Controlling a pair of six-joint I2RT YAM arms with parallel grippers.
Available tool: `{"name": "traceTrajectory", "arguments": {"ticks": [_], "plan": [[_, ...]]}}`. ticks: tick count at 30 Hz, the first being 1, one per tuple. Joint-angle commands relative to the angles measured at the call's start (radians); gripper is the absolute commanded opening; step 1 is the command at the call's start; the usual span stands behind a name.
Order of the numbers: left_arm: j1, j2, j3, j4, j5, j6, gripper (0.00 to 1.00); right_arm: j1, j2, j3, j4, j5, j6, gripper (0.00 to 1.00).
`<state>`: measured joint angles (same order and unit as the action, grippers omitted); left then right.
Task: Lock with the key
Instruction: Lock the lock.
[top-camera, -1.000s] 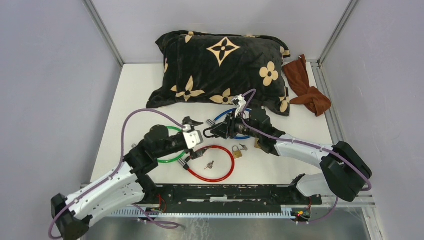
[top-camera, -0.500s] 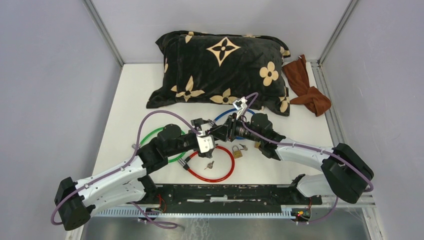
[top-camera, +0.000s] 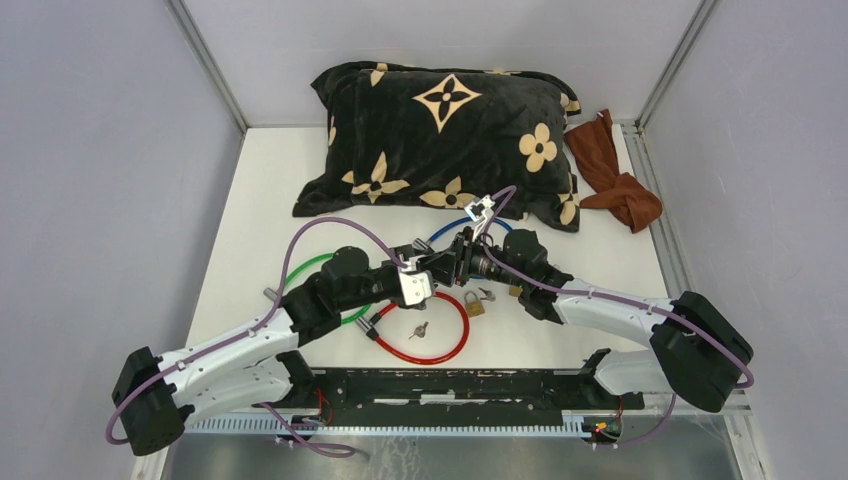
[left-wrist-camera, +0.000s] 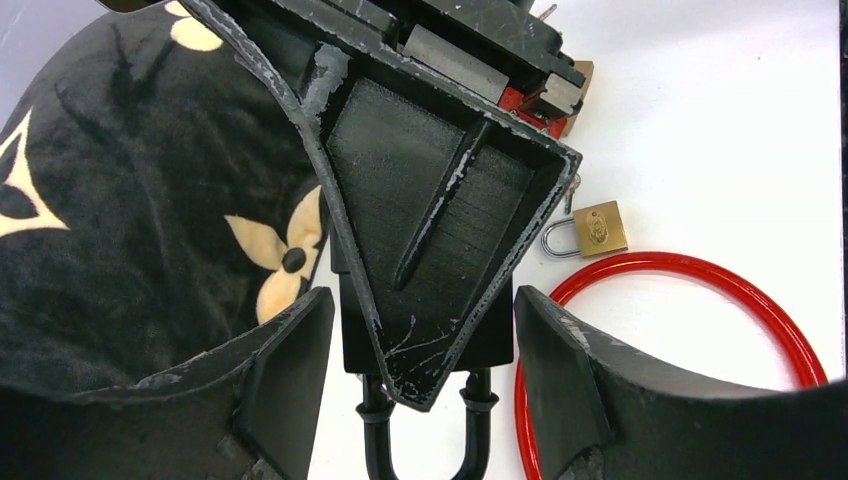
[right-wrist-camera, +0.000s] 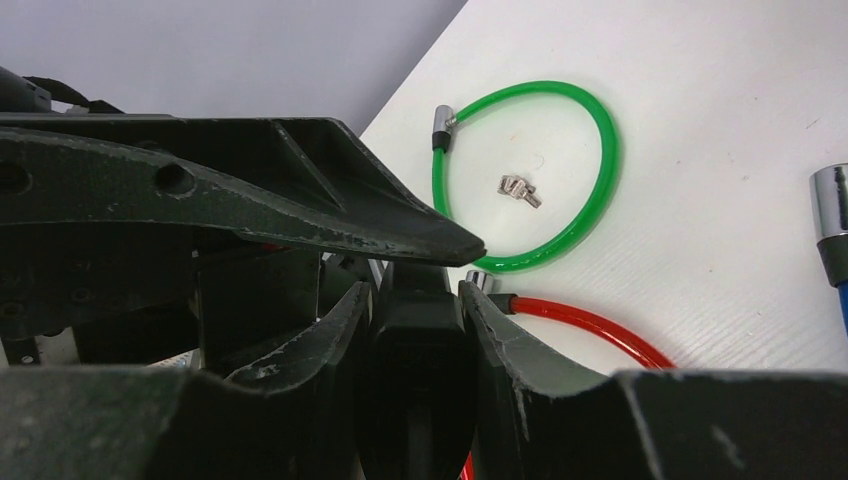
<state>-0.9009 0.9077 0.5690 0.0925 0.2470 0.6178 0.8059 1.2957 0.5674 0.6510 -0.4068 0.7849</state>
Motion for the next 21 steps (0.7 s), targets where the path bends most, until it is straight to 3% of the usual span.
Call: {"name": "traceTrajectory", "arguments": {"ticks": [1, 6, 8, 12, 15, 19, 21], "plan": [[-0.004, 0.01, -0.002, 0.059, 0.014, -0.024, 0.72, 0.011, -0.041, 0.029, 0.143, -0.009, 0.014, 0.0], [-0.004, 0.015, -0.005, 0.067, 0.017, -0.023, 0.78, 0.016, -0.042, 0.038, 0.143, -0.011, 0.01, 0.0], [-0.004, 0.016, -0.001, 0.076, 0.017, -0.023, 0.73, 0.019, -0.041, 0.043, 0.142, -0.012, 0.01, 0.0], [-0.004, 0.018, 0.001, 0.079, 0.023, -0.017, 0.52, 0.025, -0.034, 0.049, 0.146, -0.016, 0.013, 0.0], [-0.004, 0.019, -0.005, 0.082, 0.024, -0.005, 0.41, 0.029, -0.029, 0.057, 0.153, -0.018, 0.016, 0.0], [-0.004, 0.015, 0.001, 0.084, 0.028, -0.003, 0.05, 0.03, -0.026, 0.066, 0.151, -0.023, 0.014, 0.0], [-0.004, 0.01, 0.008, 0.08, 0.024, -0.002, 0.02, 0.03, -0.027, 0.066, 0.142, -0.026, 0.008, 0.0]]}}
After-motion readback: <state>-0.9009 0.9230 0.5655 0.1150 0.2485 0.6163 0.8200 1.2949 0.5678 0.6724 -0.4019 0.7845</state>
